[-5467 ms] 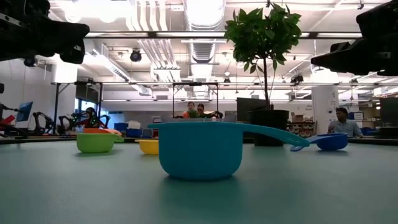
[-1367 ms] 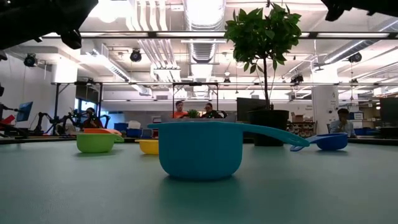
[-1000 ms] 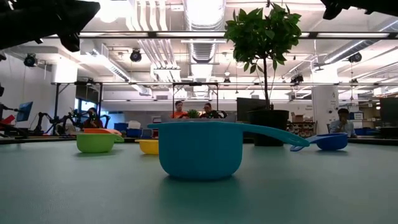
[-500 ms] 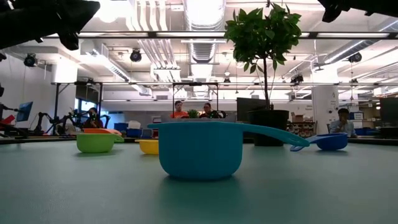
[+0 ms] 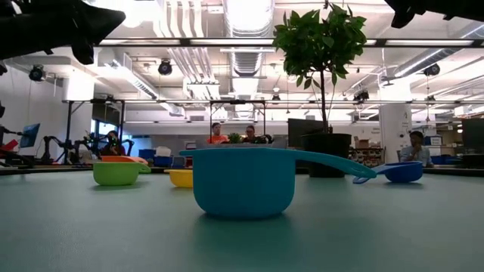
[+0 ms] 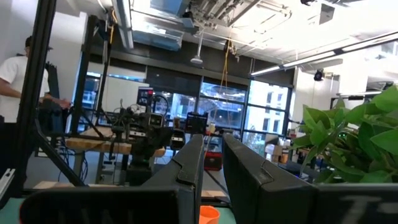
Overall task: Nest measuring cups in basket
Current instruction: Stack the orange measuring cup into the purple measuring cup
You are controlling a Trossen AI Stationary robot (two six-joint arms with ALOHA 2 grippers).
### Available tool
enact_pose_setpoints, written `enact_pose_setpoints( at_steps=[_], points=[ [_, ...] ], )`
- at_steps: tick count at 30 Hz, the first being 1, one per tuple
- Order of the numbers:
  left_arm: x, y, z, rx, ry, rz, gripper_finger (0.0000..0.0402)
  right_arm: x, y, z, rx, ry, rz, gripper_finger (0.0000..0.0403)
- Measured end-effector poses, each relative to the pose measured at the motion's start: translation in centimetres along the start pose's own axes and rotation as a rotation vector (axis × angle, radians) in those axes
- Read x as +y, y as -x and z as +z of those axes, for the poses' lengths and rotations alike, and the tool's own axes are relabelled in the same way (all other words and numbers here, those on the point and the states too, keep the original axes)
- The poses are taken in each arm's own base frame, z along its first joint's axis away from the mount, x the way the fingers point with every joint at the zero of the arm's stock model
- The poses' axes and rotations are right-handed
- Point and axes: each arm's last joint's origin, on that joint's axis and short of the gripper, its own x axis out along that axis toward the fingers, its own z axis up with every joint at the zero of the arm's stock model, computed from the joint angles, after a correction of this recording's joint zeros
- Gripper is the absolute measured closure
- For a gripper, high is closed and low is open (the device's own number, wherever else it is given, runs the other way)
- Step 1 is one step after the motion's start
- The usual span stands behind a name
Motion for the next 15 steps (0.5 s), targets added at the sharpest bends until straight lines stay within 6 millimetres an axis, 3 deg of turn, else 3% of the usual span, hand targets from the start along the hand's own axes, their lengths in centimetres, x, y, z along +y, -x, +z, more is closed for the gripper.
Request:
enact_pose_setpoints(
  at_steps=[15],
  points=[
    [-0.4, -1.1, 0.4, 0.035, -0.007, -0.01, 0.04, 0.0, 0.0, 0.0, 0.002, -0.007, 0.001, 0.0355]
  ],
)
